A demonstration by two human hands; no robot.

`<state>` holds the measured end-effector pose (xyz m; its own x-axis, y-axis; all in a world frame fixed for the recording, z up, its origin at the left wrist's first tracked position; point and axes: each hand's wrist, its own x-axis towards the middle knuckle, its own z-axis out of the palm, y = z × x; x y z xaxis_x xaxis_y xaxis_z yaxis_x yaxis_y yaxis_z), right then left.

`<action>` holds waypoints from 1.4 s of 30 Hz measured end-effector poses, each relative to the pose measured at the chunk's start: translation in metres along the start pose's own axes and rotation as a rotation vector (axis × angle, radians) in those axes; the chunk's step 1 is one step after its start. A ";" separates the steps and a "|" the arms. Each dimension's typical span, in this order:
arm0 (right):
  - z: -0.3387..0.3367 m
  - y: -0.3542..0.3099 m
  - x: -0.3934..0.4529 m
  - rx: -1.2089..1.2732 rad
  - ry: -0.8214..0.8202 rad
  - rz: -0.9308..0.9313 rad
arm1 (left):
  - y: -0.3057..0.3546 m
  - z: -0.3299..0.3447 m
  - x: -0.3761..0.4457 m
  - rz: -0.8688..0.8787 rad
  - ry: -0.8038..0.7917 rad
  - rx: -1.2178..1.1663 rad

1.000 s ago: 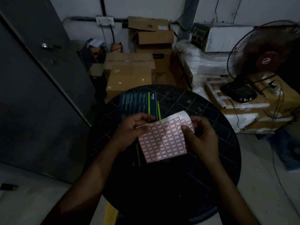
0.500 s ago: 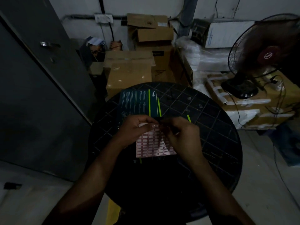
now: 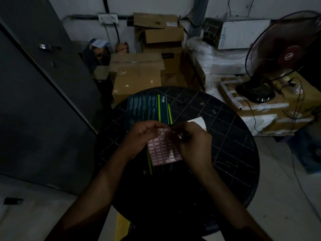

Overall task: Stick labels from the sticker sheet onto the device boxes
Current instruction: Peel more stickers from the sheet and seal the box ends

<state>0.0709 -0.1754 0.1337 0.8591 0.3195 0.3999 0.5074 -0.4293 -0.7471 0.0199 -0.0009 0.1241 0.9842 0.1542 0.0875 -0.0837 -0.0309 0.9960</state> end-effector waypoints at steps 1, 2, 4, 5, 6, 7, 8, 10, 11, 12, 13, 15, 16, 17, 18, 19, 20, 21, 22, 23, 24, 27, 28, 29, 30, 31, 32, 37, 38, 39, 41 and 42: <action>0.001 0.000 0.000 0.006 -0.005 -0.008 | -0.001 -0.001 0.000 -0.003 0.010 0.002; 0.002 -0.001 0.000 0.013 -0.010 -0.006 | -0.003 -0.002 0.001 -0.011 0.021 0.005; 0.004 -0.003 -0.001 0.031 -0.025 0.021 | -0.006 -0.005 0.002 -0.032 0.036 0.012; 0.004 -0.004 0.000 0.035 -0.035 0.030 | -0.007 -0.007 0.003 -0.033 0.032 0.019; 0.004 -0.005 0.001 0.030 -0.043 0.033 | -0.008 -0.008 0.003 -0.027 0.022 0.026; 0.005 -0.007 0.001 0.022 -0.047 0.030 | -0.008 -0.007 0.003 -0.019 0.010 0.027; 0.004 -0.008 0.002 0.015 -0.050 0.030 | -0.007 -0.007 0.003 -0.014 0.003 0.021; 0.004 -0.009 0.004 0.013 -0.060 0.045 | -0.005 -0.005 0.003 -0.004 0.006 0.002; 0.004 -0.009 0.004 0.017 -0.062 0.053 | -0.003 -0.004 0.003 0.007 0.013 -0.002; 0.004 -0.009 0.003 0.026 -0.062 0.059 | -0.002 -0.003 0.003 0.021 0.019 -0.003; 0.004 -0.009 0.003 0.041 -0.061 0.064 | 0.000 -0.002 0.003 0.036 0.025 -0.002; 0.003 -0.010 0.003 0.074 -0.061 0.076 | 0.001 -0.002 0.003 0.053 0.037 -0.001; 0.003 -0.010 0.003 0.087 -0.062 0.084 | 0.001 -0.002 0.003 0.056 0.040 -0.003; 0.004 -0.010 0.003 0.095 -0.060 0.093 | 0.002 -0.002 0.004 0.055 0.038 -0.009; 0.004 -0.010 0.003 0.099 -0.057 0.101 | 0.001 -0.002 0.005 0.052 0.035 -0.017; 0.005 -0.008 0.004 0.097 -0.051 0.104 | -0.001 -0.002 0.005 0.049 0.034 -0.021; 0.005 -0.007 0.005 0.085 -0.042 0.101 | -0.002 -0.003 0.006 0.044 0.042 -0.021; 0.005 -0.005 0.006 0.067 -0.031 0.093 | -0.003 -0.004 0.006 0.039 0.054 -0.016; 0.004 -0.003 0.007 0.052 -0.018 0.087 | -0.003 -0.004 0.006 0.031 0.065 -0.012; 0.003 -0.001 0.009 0.048 -0.005 0.082 | -0.003 -0.004 0.006 0.024 0.075 -0.009; 0.000 0.001 0.010 0.048 0.003 0.071 | -0.003 -0.004 0.006 0.020 0.079 -0.006; -0.005 0.007 0.014 -0.019 -0.029 -0.004 | -0.002 -0.004 0.006 0.026 0.076 -0.002; -0.005 0.008 0.015 -0.078 -0.041 -0.044 | -0.002 -0.005 0.006 0.029 0.078 -0.008; -0.006 0.009 0.016 -0.140 -0.046 -0.083 | -0.002 -0.005 0.007 0.029 0.082 -0.017; -0.007 0.009 0.018 -0.192 -0.052 -0.104 | -0.003 -0.005 0.008 0.029 0.086 -0.025; -0.010 0.009 0.019 -0.226 -0.070 -0.099 | -0.003 -0.005 0.009 0.034 0.091 -0.025; -0.013 0.008 0.021 -0.238 -0.099 -0.083 | -0.004 -0.005 0.010 0.045 0.096 -0.014; -0.021 0.009 0.027 -0.026 -0.202 0.001 | -0.008 -0.004 0.015 0.179 0.170 0.188; -0.020 0.009 0.027 0.000 -0.200 0.015 | -0.009 -0.004 0.015 0.209 0.180 0.251; -0.019 0.009 0.026 0.033 -0.204 0.035 | -0.009 -0.005 0.016 0.218 0.184 0.306; -0.016 0.008 0.026 0.109 -0.228 0.075 | -0.009 -0.004 0.016 0.219 0.172 0.381; -0.015 0.009 0.027 0.138 -0.241 0.091 | -0.009 -0.003 0.016 0.232 0.168 0.418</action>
<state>0.0993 -0.1836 0.1456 0.8516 0.4834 0.2027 0.4011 -0.3520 -0.8457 0.0361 0.0045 0.1171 0.9054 0.2525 0.3412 -0.1931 -0.4708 0.8608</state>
